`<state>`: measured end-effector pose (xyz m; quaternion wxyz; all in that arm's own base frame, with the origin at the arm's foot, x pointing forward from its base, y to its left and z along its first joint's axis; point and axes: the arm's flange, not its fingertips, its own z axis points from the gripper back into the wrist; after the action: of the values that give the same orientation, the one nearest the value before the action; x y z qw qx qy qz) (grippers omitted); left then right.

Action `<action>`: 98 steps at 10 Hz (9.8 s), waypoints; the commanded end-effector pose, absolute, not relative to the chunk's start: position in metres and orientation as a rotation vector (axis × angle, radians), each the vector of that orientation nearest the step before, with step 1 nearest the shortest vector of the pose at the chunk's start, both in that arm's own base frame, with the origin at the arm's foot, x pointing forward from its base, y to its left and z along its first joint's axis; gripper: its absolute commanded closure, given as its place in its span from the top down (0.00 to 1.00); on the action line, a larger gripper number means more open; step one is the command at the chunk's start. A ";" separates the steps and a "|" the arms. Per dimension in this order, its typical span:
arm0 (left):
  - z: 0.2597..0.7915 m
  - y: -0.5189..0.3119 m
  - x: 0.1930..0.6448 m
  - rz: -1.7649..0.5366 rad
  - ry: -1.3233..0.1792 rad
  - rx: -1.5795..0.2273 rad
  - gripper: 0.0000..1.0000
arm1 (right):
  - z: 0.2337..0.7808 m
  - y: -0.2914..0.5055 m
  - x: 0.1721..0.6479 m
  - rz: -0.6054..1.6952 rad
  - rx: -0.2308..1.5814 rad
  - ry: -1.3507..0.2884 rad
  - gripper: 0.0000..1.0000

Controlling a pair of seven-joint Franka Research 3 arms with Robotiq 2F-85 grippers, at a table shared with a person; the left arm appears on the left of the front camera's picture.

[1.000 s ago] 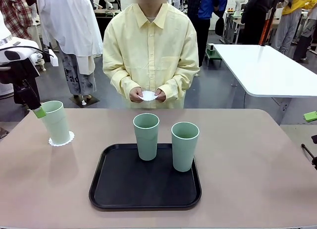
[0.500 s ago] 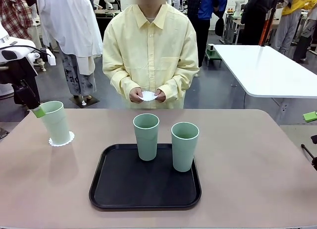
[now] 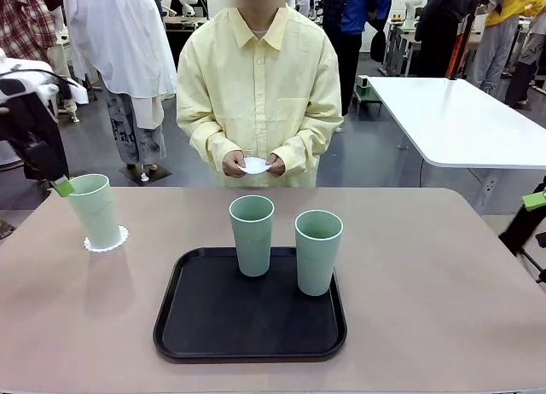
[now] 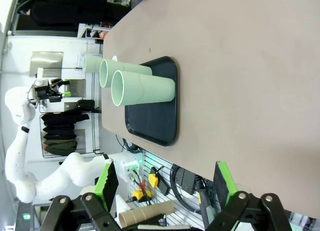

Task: Place coasters on the table and set cups on them.
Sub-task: Take one Reusable plastic cup from the Flat Tray and place it on a coaster set by the human.

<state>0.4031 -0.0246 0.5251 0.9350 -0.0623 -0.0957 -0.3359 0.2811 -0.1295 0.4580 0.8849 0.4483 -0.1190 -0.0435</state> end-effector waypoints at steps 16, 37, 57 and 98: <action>0.474 0.287 0.372 -0.144 -0.430 -1.187 1.00 | 0.457 -0.131 0.283 -0.077 0.959 -0.265 1.00; 0.473 0.288 0.378 -0.158 -0.416 -1.168 1.00 | 0.457 -0.131 0.283 -0.077 0.959 -0.265 1.00; 0.473 0.288 0.378 -0.158 -0.416 -1.168 1.00 | 0.528 -0.009 0.369 0.869 0.484 -0.265 1.00; 0.473 0.288 0.378 -0.158 -0.416 -1.168 1.00 | 0.309 0.082 0.452 1.373 0.974 -0.929 1.00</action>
<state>0.3789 0.2879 0.4709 0.8127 -0.5449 -0.1926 -0.0733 0.4428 0.0771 0.3140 0.5845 0.4094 -0.3822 0.5872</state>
